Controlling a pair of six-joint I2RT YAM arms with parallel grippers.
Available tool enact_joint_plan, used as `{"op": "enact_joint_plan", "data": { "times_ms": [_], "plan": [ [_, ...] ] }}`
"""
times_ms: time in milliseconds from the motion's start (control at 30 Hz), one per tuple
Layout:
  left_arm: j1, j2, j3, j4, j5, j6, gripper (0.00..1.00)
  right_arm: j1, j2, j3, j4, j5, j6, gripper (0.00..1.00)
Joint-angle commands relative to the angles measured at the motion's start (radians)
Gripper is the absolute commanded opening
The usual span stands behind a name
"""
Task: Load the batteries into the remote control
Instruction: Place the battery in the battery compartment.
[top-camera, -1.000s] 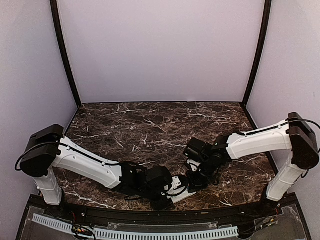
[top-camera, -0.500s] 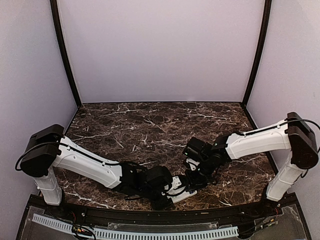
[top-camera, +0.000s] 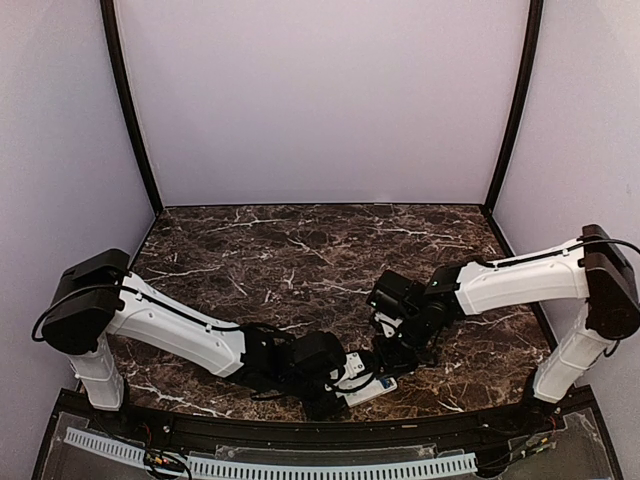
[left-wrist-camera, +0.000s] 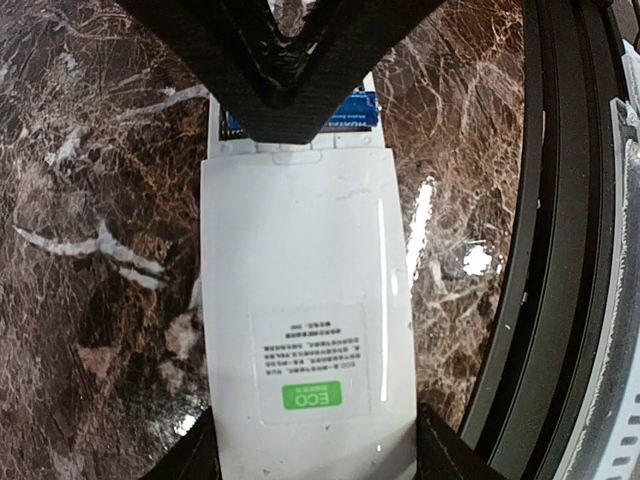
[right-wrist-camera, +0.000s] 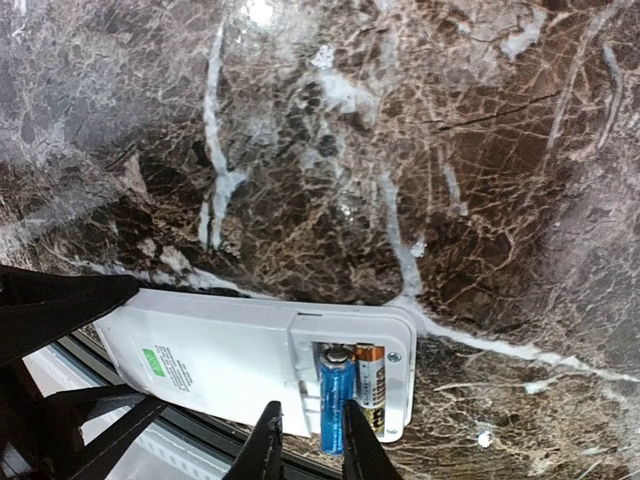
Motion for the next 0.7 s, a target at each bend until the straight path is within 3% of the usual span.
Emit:
{"op": "enact_joint_plan", "data": {
  "times_ms": [0, 667],
  "plan": [
    [-0.003, 0.081, -0.041, -0.122, 0.095, -0.005, 0.53, 0.01, -0.043, -0.015, -0.005, 0.004, 0.017, 0.18],
    [0.001, 0.079, -0.044, -0.12, 0.101, -0.006, 0.53, 0.073, -0.028, -0.037, -0.044, 0.054, 0.068, 0.15]
  ]
}}
